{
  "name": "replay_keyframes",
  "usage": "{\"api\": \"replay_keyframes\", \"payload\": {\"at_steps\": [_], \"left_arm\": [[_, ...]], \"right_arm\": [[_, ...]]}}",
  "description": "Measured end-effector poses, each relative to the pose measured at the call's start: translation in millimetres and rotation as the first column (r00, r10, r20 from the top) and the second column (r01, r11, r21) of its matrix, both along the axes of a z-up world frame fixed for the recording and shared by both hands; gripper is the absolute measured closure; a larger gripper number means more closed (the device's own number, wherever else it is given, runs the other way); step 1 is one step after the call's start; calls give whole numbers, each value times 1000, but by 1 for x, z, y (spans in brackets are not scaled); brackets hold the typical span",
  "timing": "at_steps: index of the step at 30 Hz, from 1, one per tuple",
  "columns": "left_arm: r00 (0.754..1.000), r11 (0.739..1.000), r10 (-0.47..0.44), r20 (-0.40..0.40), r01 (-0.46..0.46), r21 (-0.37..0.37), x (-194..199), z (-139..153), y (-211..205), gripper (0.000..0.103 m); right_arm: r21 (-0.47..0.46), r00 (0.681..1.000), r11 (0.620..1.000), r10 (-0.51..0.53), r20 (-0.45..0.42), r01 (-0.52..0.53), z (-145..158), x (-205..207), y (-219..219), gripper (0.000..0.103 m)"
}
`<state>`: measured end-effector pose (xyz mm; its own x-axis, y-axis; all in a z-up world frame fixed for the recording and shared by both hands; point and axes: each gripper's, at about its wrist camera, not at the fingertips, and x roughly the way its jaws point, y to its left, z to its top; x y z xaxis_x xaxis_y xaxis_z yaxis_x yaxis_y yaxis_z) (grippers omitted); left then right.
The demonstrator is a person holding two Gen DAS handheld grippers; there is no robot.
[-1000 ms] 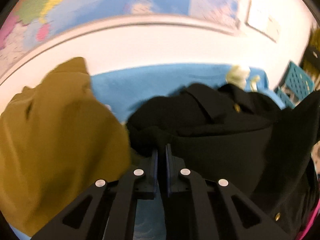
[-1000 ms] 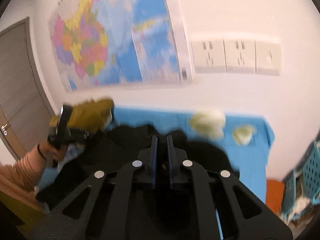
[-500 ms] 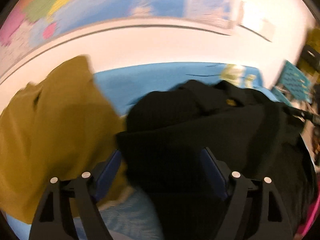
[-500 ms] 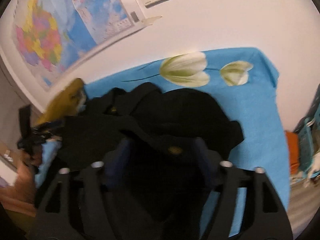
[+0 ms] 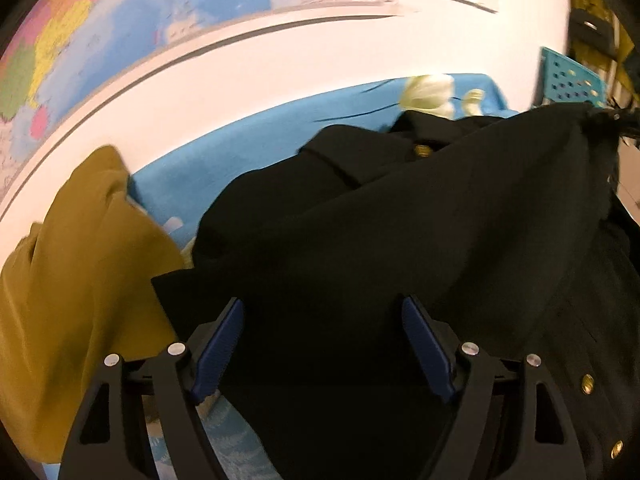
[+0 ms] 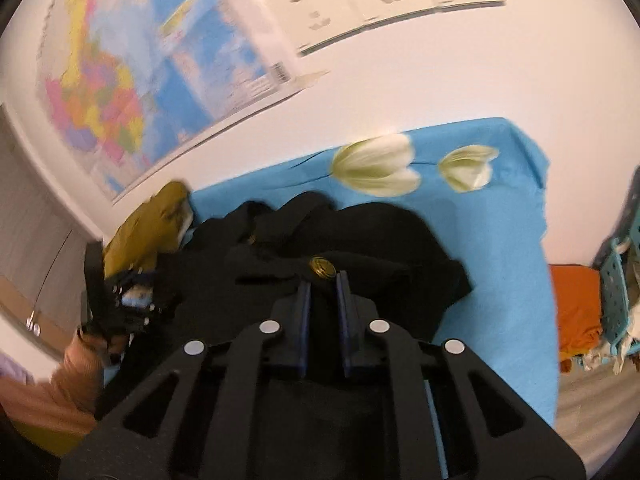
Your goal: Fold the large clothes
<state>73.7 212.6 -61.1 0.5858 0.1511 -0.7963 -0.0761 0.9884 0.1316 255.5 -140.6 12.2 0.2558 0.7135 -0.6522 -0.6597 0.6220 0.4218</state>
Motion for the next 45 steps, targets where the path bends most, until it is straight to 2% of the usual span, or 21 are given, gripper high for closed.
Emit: {"api": "replay_keyframes", "payload": {"at_steps": [4, 5, 7, 9, 10, 13, 15, 16, 18, 21, 24, 25, 30, 32, 34, 37, 39, 40, 43, 45], "left_arm": [[999, 999, 36, 2, -36, 3, 2, -1, 5, 25], [999, 999, 40, 2, -40, 6, 3, -2, 5, 24], [999, 999, 48, 2, -48, 11, 3, -1, 5, 22], [998, 998, 57, 0, -57, 2, 2, 0, 7, 22], [998, 998, 62, 2, -62, -3, 0, 2, 8, 22], [998, 998, 63, 17, -63, -16, -6, 7, 8, 24], [999, 998, 51, 18, -51, -25, -11, 9, 6, 25], [999, 998, 50, 18, -49, -24, -11, 9, 6, 26], [999, 999, 41, 13, -41, -22, -14, 8, 4, 26], [999, 998, 53, 6, -52, -36, -15, 4, 7, 26], [998, 997, 69, 9, -68, -48, -16, 4, 8, 25], [997, 997, 72, 11, -72, -41, -17, 5, 7, 25], [998, 998, 53, 39, -52, -34, -33, 16, 1, 26], [998, 999, 33, 56, -31, -37, -39, 21, -1, 26], [998, 999, 22, 65, -19, -37, -46, 23, -4, 26], [998, 999, 22, 54, -20, -43, -53, 18, -5, 26], [999, 998, 46, 27, -45, -35, -54, 10, -3, 26], [998, 998, 56, 18, -56, -34, -56, 7, -2, 26], [997, 993, 71, 30, -68, -92, -71, 8, 6, 26], [996, 985, 72, 50, -63, -160, -88, 15, 13, 26]], "right_arm": [[-191, 999, 981, -31, -9, 28, -37, 14, 27, 78], [-217, 999, 976, -35, -5, 33, -45, 13, 30, 68], [-194, 999, 980, -43, -1, 42, -48, 10, 26, 63], [-141, 995, 986, -85, 46, 90, -36, 4, 10, 50], [-107, 993, 988, -101, 68, 108, -28, -1, 1, 48], [-29, 983, 992, -116, 143, 121, -6, -20, -21, 48], [-4, 983, 999, -47, 176, 48, 0, -37, -21, 50], [-30, 981, 999, -21, 195, 27, 0, -41, -15, 51], [-123, 970, 992, 38, 239, -9, -9, -50, 3, 61], [-199, 977, 980, 37, 209, 6, -35, -32, 19, 67], [-221, 995, 975, -6, 100, 28, -64, -7, 21, 67], [-212, 995, 977, -12, 95, 32, -65, -6, 20, 67], [-147, 987, 988, -18, 160, 42, -34, -27, 9, 63], [-105, 982, 994, 7, 186, 12, -21, -38, 6, 63], [-107, 977, 994, 50, 210, -28, -15, -47, 13, 63], [-157, 984, 987, 72, 164, -46, -33, -40, 30, 63], [-227, 989, 974, 45, 138, -12, -52, -30, 38, 64], [-234, 991, 972, 39, 130, -7, -56, -28, 38, 64], [-181, 993, 984, 24, 117, -3, -47, -35, 27, 59], [-114, 991, 993, 31, 127, -16, -30, -50, 12, 48]]}}
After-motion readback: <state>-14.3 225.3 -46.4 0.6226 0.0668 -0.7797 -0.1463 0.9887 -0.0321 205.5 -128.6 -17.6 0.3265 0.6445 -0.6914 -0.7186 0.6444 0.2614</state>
